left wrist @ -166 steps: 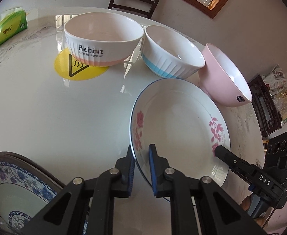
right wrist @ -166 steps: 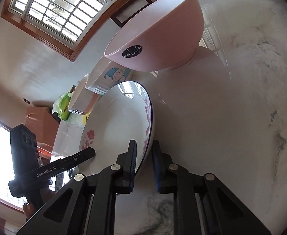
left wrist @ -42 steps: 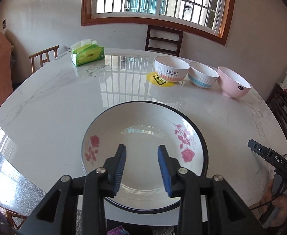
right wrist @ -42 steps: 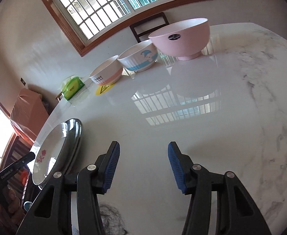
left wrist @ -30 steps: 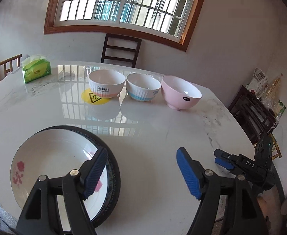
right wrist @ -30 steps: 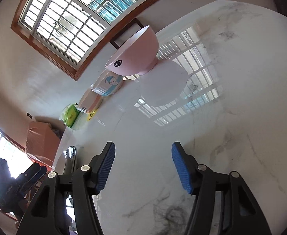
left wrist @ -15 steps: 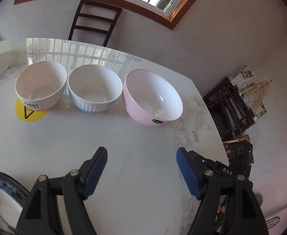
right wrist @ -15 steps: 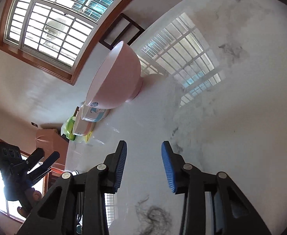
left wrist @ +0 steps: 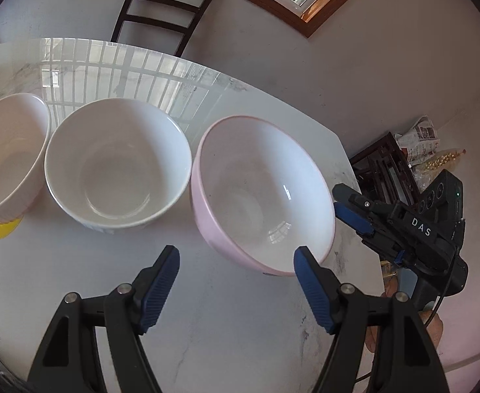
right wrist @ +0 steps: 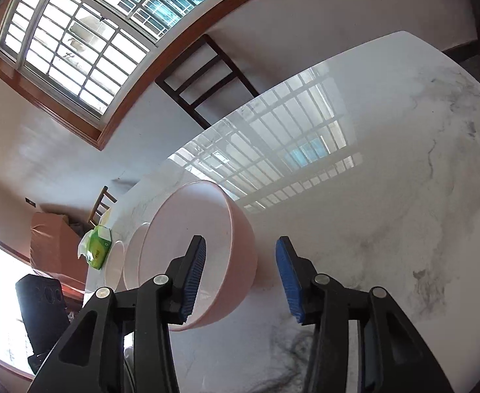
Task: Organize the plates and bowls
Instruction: 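Move to the pink bowl and grasp its rim with both grippers, then lift the pink bowl and carry it toward the plate stack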
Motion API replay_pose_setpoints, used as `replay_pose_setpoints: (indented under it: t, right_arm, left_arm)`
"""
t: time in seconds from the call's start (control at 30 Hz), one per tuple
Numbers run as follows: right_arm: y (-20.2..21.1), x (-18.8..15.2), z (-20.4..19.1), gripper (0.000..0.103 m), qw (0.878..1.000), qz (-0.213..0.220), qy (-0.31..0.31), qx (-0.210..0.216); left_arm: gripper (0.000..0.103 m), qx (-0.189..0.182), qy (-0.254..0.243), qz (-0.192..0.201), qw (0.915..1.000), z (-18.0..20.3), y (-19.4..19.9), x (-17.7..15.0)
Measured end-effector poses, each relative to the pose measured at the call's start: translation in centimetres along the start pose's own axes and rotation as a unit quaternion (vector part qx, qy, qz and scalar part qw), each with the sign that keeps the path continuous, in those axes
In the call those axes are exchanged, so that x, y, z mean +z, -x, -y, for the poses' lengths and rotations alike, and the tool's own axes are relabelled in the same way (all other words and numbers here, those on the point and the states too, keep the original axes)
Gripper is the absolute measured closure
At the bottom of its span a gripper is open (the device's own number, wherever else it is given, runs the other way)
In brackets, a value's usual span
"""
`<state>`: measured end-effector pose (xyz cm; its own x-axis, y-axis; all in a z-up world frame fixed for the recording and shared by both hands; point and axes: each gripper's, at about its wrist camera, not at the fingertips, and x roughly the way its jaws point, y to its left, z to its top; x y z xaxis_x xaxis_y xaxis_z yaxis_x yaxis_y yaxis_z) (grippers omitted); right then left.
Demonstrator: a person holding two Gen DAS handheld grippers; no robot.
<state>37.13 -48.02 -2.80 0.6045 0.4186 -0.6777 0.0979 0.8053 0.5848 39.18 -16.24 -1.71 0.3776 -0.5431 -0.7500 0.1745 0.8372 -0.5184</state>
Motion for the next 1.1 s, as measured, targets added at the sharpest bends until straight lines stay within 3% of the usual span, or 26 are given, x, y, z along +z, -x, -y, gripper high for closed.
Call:
replay_pose_setpoints:
  t: [0.17, 0.23, 0.3, 0.33, 0.43, 0.57, 0.77, 1.1]
  right_arm:
    - [-3.3, 0.9, -0.3, 0.063, 0.999, -0.035, 0.009, -0.034]
    - [-4.1, 0.8, -0.2, 0.076, 0.998, -0.043, 0.012, -0.038]
    - [-4.7, 0.7, -0.3, 0.086, 0.998, -0.054, 0.016, -0.036]
    - [-4.9, 0.4, -0.4, 0.087, 0.997, -0.055, 0.017, -0.043]
    - [-4.4, 0.1, -0.2, 0.089, 0.997, -0.053, 0.019, -0.050]
    - [-3.1, -0.8, 0.2, 0.087, 0.997, -0.065, -0.002, -0.039]
    - [-0.3, -4.8, -0.1, 0.085, 0.995, -0.093, -0.010, -0.019]
    - [4.3, -16.4, -3.8, 0.084, 0.987, -0.158, 0.028, -0.003]
  left_arm:
    - [0.033, -0.012, 0.014, -0.015, 0.9997, 0.4, -2.3, 0.4]
    - [0.047, -0.008, 0.010, -0.025, 0.9996, 0.6, -3.3, 0.4]
    - [0.054, 0.006, 0.009, -0.013, 0.9999, 0.8, -3.6, 0.4]
    - [0.063, 0.018, 0.010, -0.007, 0.9998, 1.0, -3.8, 0.5]
    - [0.074, 0.032, 0.002, -0.015, 0.9994, 0.9, -4.0, 0.3]
    - [0.074, 0.032, 0.007, -0.023, 0.9992, 1.0, -3.0, -1.3]
    - [0.074, 0.032, 0.006, -0.043, 0.9986, 1.0, 1.0, -5.7]
    - [0.074, 0.061, -0.004, -0.045, 0.9971, -0.3, 8.9, -14.8]
